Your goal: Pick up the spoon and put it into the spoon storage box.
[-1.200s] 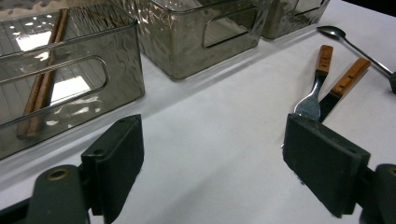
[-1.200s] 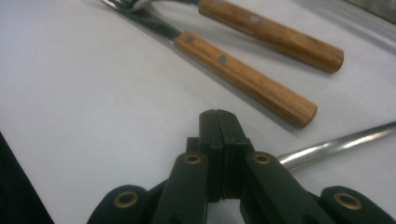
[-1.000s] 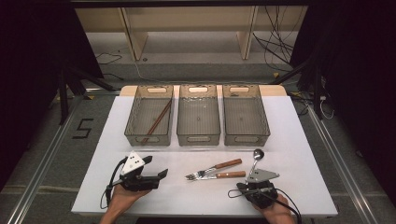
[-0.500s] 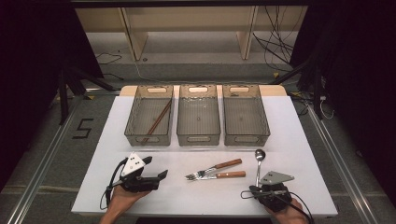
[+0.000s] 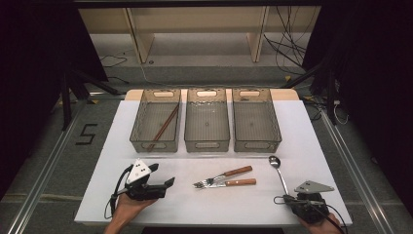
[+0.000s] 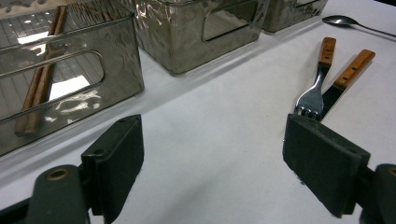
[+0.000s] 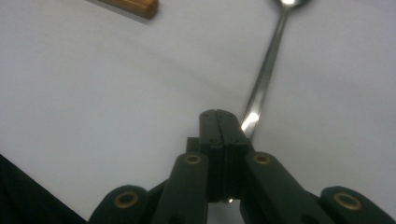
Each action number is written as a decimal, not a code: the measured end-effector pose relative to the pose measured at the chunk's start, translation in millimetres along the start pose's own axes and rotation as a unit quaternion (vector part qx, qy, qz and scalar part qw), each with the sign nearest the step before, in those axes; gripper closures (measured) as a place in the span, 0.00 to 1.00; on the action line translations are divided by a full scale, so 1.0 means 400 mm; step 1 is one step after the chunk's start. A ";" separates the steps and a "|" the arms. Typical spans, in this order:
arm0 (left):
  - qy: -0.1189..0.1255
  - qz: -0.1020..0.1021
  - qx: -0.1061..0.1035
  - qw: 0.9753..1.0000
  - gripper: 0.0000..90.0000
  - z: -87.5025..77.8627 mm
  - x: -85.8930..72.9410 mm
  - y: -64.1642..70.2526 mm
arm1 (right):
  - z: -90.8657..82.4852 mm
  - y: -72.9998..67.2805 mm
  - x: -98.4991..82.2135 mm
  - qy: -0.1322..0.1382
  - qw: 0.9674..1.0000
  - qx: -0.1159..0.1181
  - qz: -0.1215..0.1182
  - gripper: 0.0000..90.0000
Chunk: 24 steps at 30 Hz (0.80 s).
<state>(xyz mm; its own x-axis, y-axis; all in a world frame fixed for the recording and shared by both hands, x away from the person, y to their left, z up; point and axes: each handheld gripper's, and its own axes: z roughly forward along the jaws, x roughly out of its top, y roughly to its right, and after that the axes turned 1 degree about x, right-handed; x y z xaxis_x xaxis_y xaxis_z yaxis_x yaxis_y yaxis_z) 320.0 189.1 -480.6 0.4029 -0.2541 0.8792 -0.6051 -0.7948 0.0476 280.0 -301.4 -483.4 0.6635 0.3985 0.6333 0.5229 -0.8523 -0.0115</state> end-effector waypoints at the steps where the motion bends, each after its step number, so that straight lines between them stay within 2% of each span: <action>1: 0.000 0.001 0.000 1.000 0.23 0.000 0.000 0.000 | -0.002 0.005 -0.002 0.000 1.000 -0.002 0.002 1.00; 7: 0.000 0.002 0.002 1.000 0.23 0.001 -0.001 0.000 | -0.010 0.022 -0.004 -0.006 1.000 -0.018 0.009 1.00; 11: -0.001 0.002 0.002 1.000 0.23 0.002 -0.001 0.000 | -0.016 0.029 0.001 -0.006 1.000 -0.020 0.013 1.00; 15: -0.001 0.001 0.003 1.000 0.23 0.003 -0.001 0.000 | -0.028 0.035 0.023 0.003 1.000 -0.014 0.010 0.91; 21: -0.001 0.000 0.003 1.000 0.22 0.003 -0.001 0.000 | -0.028 0.051 0.089 -0.011 1.000 -0.012 0.020 0.57; 24: 0.001 0.000 0.004 1.000 0.22 0.002 -0.001 0.000 | -0.014 0.064 0.128 -0.025 0.999 -0.011 0.027 0.51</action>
<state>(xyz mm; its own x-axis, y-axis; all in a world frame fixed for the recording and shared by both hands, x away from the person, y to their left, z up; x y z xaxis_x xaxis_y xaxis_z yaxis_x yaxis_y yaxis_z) 320.3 188.8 -481.2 0.4013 -0.2522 0.8805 -0.5998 -0.7989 0.0446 324.4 -304.7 -447.2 0.7168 0.3672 0.5927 0.4733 -0.8805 -0.0269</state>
